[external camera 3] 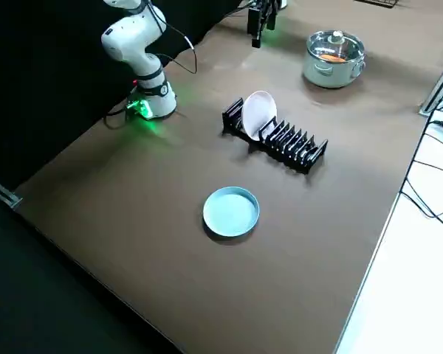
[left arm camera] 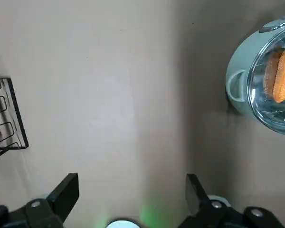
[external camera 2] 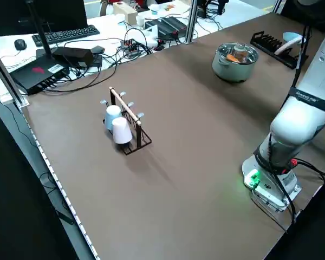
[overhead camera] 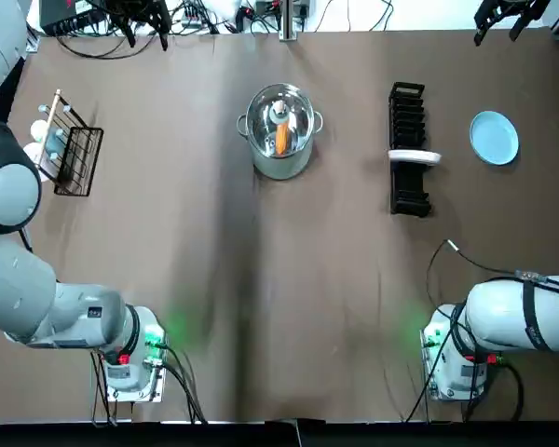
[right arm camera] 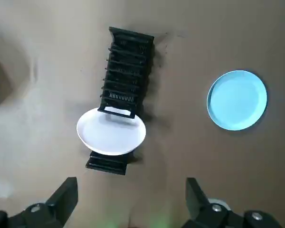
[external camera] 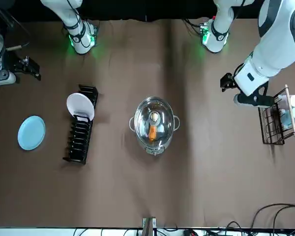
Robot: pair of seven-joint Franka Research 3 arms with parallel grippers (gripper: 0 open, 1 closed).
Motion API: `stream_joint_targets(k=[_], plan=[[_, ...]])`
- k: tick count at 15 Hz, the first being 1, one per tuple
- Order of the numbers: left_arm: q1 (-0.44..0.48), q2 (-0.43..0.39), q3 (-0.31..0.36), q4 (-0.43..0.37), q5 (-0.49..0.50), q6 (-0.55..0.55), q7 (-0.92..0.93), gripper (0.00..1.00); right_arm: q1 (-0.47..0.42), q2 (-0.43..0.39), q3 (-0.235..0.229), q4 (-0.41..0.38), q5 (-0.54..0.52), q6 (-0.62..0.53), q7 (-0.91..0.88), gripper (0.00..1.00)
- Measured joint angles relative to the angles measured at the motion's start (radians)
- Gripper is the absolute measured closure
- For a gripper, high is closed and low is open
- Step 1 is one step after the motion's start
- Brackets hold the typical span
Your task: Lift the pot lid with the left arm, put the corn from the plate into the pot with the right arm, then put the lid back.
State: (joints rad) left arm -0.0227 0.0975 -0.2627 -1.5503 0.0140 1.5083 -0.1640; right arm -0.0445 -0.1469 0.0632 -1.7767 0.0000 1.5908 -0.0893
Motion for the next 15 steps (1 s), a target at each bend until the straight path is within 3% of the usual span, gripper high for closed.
stream_joint_targets(k=[5, 15], plan=[[0.005, -0.012, 0.086, 0.000, 0.000, 0.000, 0.157, 0.00, 0.000, 0.000, 0.003, 0.000, 0.000, 0.011, 0.000, 0.00], [0.009, -0.032, 0.090, 0.000, 0.000, 0.000, 0.159, 0.00, -0.015, 0.000, 0.000, -0.001, 0.018, 0.045, 0.001, 0.00]])
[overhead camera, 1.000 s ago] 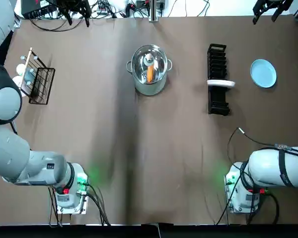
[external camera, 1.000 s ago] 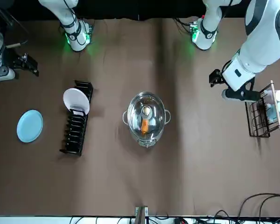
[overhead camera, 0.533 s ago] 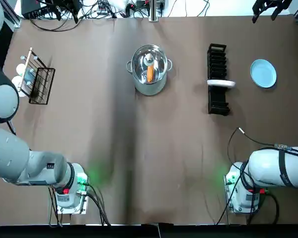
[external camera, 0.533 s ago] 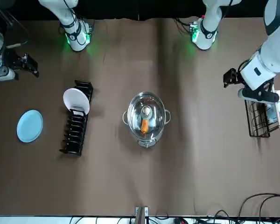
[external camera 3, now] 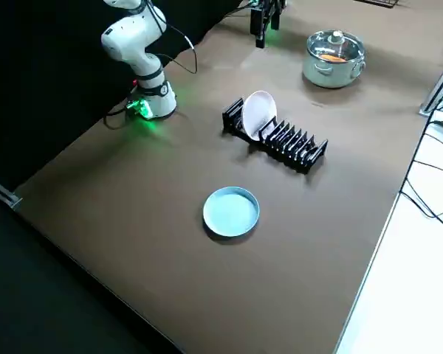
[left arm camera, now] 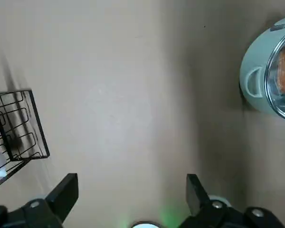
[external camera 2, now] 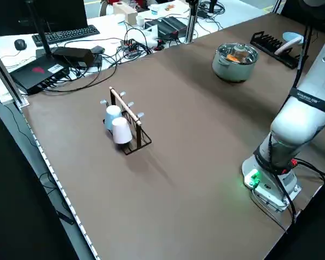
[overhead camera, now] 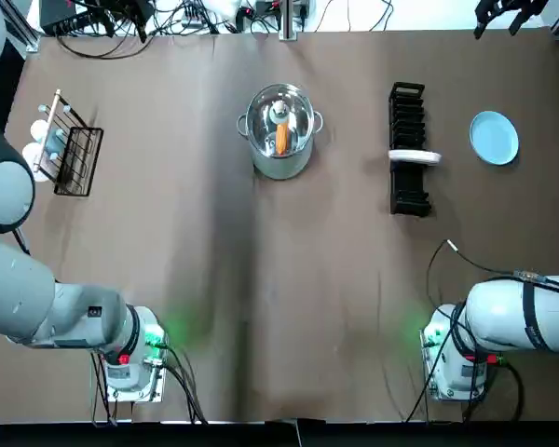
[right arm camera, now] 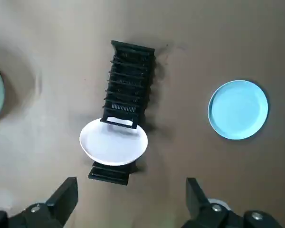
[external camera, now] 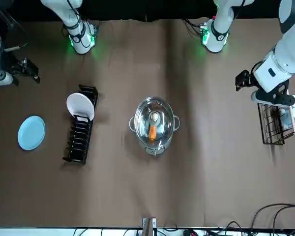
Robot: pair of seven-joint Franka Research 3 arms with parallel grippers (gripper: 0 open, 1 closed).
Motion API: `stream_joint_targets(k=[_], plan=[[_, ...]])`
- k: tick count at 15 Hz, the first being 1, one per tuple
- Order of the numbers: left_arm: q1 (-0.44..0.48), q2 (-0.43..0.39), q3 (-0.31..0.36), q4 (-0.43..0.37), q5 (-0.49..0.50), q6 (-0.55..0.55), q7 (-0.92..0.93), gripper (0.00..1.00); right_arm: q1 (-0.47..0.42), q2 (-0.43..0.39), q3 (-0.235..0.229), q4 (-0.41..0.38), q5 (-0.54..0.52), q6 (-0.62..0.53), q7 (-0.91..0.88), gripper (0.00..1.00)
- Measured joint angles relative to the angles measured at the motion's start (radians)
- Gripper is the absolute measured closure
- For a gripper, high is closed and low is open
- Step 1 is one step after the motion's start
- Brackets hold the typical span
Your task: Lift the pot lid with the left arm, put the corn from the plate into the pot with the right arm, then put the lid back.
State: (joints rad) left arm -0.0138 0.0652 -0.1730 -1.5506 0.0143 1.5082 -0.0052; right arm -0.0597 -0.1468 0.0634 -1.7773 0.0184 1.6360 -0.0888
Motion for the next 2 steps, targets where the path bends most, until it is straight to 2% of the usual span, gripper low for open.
stream_joint_targets(k=[2], plan=[[0.000, 0.000, 0.000, 0.000, 0.000, 0.000, -0.010, 0.00, -0.005, 0.000, -0.001, 0.000, 0.000, 0.000, 0.000, 0.00]])
